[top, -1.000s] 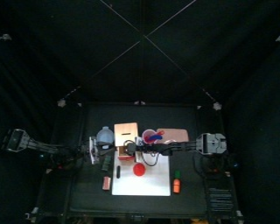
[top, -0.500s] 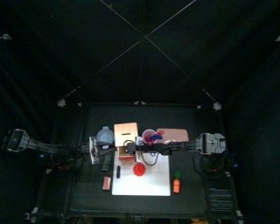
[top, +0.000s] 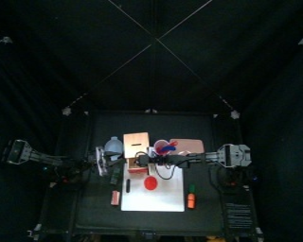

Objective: Get the cutter from the drawer then cut the dough then place the extra dough in the bowl
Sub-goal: Place the cutter on the board

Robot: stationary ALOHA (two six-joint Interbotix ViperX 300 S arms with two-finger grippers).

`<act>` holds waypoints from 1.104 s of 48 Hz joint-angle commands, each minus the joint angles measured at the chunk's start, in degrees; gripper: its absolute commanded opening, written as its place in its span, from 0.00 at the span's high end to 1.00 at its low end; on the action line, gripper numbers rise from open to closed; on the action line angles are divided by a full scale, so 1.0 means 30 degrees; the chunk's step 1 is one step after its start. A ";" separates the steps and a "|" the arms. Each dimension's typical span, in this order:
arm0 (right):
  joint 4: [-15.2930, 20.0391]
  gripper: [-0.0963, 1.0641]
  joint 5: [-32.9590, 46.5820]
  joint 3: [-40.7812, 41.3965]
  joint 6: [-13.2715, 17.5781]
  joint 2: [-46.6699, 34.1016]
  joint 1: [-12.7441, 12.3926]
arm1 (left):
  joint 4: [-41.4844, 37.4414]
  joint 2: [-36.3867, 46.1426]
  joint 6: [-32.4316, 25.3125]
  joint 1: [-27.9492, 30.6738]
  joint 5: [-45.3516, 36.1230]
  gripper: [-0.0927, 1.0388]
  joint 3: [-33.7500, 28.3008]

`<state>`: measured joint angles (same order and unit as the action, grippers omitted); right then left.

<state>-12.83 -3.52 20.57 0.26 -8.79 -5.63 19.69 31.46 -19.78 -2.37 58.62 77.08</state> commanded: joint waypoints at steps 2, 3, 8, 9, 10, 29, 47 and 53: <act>-0.0059 0.56 0.0088 -0.0176 0.0000 0.1816 0.0059 | 0.0000 -0.0029 -0.0029 0.0293 0.0117 0.28 -0.0176; -0.0059 0.56 0.0059 -0.0146 0.0000 0.1963 0.0088 | 0.0000 -0.0029 -0.0029 0.0352 0.0117 0.28 -0.0176; -0.0234 0.56 0.0088 0.0088 0.0000 0.2900 0.0146 | 0.0000 -0.0029 -0.0029 0.0586 0.0117 0.28 -0.0205; -0.0264 0.56 0.0088 0.0176 0.0000 0.3076 0.0176 | 0.0000 -0.0029 -0.0029 0.0645 0.0117 0.28 -0.0205; -0.0352 0.56 0.0059 0.0352 0.0029 0.3398 0.0176 | 0.0000 -0.0029 -0.0029 0.0674 0.0117 0.28 -0.0205; -0.0322 0.56 -0.1729 0.6504 0.0176 0.8730 0.0879 | 0.0000 -0.0029 -0.0029 0.1318 0.0117 0.28 -0.0234; 0.1260 0.56 -0.1143 1.1338 0.0352 1.0107 0.2021 | 0.0029 -0.0059 -0.0029 0.2373 -0.0879 0.28 -0.0850; 0.0732 0.56 -0.1025 1.1602 0.0381 0.9580 0.1992 | 0.0000 -0.0264 -0.0059 0.2783 -0.1670 0.28 -0.1406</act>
<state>-9.93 -7.47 55.81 1.23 19.86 0.44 19.69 31.11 -19.86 5.19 54.32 75.06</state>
